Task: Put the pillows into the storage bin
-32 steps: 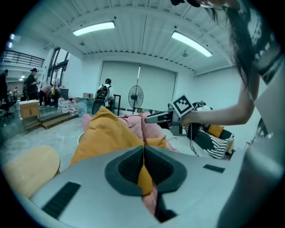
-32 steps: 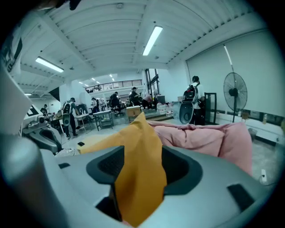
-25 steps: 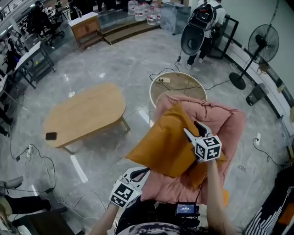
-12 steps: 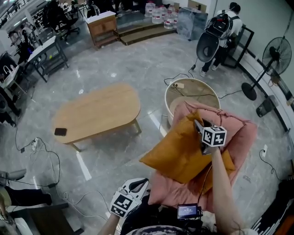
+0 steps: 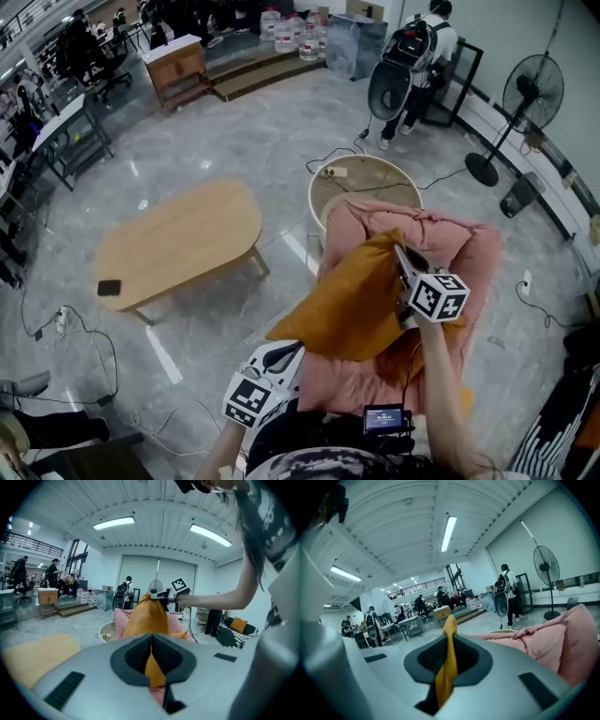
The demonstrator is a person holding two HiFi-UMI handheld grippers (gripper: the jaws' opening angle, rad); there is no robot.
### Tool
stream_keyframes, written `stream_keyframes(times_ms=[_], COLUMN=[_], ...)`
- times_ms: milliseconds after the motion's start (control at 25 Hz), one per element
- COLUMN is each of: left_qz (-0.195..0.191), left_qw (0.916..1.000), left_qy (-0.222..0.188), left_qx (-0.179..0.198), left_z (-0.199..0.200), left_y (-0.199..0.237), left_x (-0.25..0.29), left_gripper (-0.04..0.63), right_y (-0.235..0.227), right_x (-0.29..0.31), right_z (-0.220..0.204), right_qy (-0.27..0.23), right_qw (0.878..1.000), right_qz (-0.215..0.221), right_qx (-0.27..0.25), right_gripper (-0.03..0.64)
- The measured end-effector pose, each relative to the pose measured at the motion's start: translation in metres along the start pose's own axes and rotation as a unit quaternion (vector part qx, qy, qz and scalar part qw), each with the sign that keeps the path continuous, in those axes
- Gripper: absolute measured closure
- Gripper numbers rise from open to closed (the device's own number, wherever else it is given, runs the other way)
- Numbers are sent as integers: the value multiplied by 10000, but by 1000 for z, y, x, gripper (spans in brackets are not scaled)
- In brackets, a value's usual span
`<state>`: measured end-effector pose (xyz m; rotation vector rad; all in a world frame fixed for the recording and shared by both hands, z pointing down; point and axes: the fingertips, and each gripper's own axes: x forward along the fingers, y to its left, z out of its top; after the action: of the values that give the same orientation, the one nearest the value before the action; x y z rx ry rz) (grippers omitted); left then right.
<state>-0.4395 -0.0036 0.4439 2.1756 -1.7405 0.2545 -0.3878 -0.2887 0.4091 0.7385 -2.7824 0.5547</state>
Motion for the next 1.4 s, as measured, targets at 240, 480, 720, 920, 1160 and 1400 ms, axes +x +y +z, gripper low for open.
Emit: stream_keyframes(times_ms=[240,480,720,920,1160,1400], left_qz=[-653,-1087,-1537,-1869,-2188,-2658], left_qw=[9975,9935,9865,9793,9721,9601], left_qy=[-190,-261,-377,-460,-423,-200], left_qx=[176,229,427,628,735,845], left_z=[24,26,37,36,16,-22], left_y=[-34,-57,-105,-159,-227,-306], left_x=[15,14,16,-2,-36,-70], left_gripper=[581,581,581,581,581,581], right_y=[13,24,19,31,43,36], right_x=[-64,-142,-236,-329,-452,-570], right_z=[44,87,115,132,123,67], right_qy=[-861,-1843,-2723,-3376,-3821,-3641], right_qw=[9959,9793,9526,9258,8956,8763], right_qz=[-214,-751,-1250,-1674,-2278,-3153], right_qx=[162,382,538,296,67,-47], right_gripper=[597,598,600,601,601,601])
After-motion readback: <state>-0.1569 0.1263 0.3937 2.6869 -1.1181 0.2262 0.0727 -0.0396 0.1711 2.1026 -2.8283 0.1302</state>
